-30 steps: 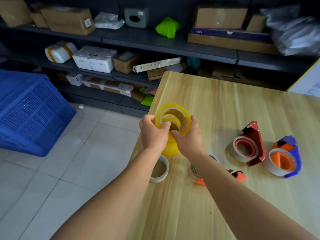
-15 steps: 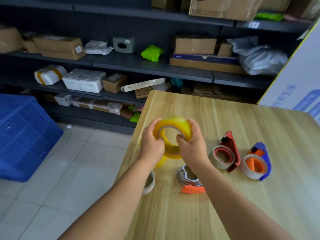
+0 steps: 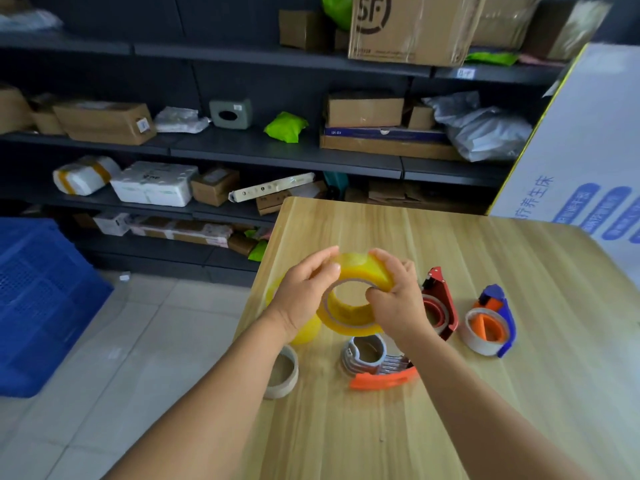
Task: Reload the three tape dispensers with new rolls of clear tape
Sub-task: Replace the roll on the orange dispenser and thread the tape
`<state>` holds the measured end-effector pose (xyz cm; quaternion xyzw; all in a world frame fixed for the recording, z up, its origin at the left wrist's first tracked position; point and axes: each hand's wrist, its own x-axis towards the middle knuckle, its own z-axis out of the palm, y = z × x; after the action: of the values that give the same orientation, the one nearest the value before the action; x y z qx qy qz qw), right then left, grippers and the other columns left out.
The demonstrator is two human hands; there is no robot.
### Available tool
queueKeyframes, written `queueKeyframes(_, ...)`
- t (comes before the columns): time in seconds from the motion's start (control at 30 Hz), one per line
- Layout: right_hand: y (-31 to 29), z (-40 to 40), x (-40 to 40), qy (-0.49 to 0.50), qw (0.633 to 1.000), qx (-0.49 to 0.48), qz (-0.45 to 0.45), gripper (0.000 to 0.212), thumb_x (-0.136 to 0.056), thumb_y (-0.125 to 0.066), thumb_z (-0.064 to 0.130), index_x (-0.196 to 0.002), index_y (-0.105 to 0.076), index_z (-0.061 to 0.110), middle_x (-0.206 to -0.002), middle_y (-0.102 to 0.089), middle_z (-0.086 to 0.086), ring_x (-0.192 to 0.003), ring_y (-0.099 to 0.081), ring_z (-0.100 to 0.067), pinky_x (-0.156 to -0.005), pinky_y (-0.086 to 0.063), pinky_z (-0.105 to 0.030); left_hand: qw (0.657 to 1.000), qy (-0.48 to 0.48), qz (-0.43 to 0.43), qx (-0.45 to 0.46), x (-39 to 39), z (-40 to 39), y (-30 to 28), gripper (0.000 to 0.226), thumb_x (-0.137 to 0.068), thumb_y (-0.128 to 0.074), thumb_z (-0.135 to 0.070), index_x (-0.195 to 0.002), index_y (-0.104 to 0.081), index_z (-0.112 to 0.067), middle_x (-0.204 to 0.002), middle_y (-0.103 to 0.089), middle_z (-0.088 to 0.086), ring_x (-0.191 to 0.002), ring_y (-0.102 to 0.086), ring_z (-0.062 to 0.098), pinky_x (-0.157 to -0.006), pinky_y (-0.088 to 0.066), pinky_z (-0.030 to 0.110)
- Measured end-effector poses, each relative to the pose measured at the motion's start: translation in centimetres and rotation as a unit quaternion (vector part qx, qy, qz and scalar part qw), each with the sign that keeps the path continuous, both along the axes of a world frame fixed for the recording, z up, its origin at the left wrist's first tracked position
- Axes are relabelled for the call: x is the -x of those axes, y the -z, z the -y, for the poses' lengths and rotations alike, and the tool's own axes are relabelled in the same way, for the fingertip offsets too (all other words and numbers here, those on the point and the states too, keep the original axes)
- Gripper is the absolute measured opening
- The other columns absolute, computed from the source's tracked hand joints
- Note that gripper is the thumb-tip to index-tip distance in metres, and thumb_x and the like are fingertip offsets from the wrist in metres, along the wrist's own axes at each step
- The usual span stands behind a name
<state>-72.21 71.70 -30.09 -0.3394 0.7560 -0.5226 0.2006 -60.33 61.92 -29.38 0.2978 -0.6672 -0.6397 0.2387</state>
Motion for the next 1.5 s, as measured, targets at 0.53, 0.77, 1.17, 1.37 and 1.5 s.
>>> queueKeyframes(0.53, -0.7, -0.6, -2.8, -0.022, 0.980, 0.000, 0.197, 0.014, -0.092, -0.059, 0.016, -0.105, -0.064, 0.014, -0.086, -0.068, -0.001, -0.063, -0.061, -0.007, -0.051, -0.047, -0.015, 0.982, -0.115, 0.043, -0.142, 2.2, -2.1, -0.1, 0.039, -0.096, -0.046, -0.036, -0.134, -0.049, -0.028, -0.130, -0.056, 0.004, -0.116, -0.055, 0.027, -0.100, -0.046, 0.044)
queueKeyframes(0.77, -0.7, -2.1, -2.2, -0.060, 0.977, 0.019, 0.203, 0.021, -0.094, -0.054, 0.010, -0.104, -0.068, 0.022, -0.069, -0.064, 0.007, -0.059, -0.056, -0.007, -0.053, -0.047, -0.018, 0.991, -0.090, 0.084, -0.052, 0.9, -0.8, -0.9, 0.016, -0.085, -0.068, -0.018, -0.101, -0.066, -0.022, -0.100, -0.064, 0.001, -0.095, -0.058, 0.015, -0.083, -0.046, 0.028)
queueKeyframes(1.17, 0.0, -3.6, -1.8, -0.081, 0.979, 0.027, 0.187, 0.024, -0.092, -0.056, 0.011, -0.089, -0.074, 0.026, -0.077, -0.066, 0.001, -0.073, -0.058, -0.013, -0.072, -0.046, -0.031, 0.980, -0.104, 0.170, -0.008, 0.4, -0.8, -1.7, 0.007, -0.087, -0.066, -0.014, -0.081, -0.065, -0.012, -0.072, -0.062, 0.001, -0.062, -0.058, 0.009, -0.063, -0.052, 0.023)
queueKeyframes(1.37, 0.3, -3.6, -1.6, -0.088, 0.981, 0.008, 0.174, 0.022, -0.094, -0.054, 0.032, -0.088, -0.075, 0.032, -0.092, -0.074, -0.013, -0.084, -0.065, -0.024, -0.088, -0.052, -0.046, 0.981, -0.069, 0.132, 0.124, 0.8, -1.7, -2.1, 0.016, -0.095, -0.048, -0.020, -0.089, -0.061, -0.013, -0.078, -0.061, -0.004, -0.073, -0.055, 0.012, -0.063, -0.042, 0.023)
queueKeyframes(1.5, -0.1, -3.6, -1.5, -0.092, 0.984, -0.007, 0.150, 0.023, -0.098, -0.050, 0.033, -0.091, -0.071, 0.027, -0.083, -0.073, -0.008, -0.074, -0.065, -0.016, -0.077, -0.054, -0.039, 0.980, -0.091, 0.090, 0.150, 1.1, -2.2, -2.4, 0.020, -0.094, -0.044, -0.014, -0.086, -0.061, -0.012, -0.086, -0.070, 0.001, -0.080, -0.063, 0.018, -0.075, -0.050, 0.034)
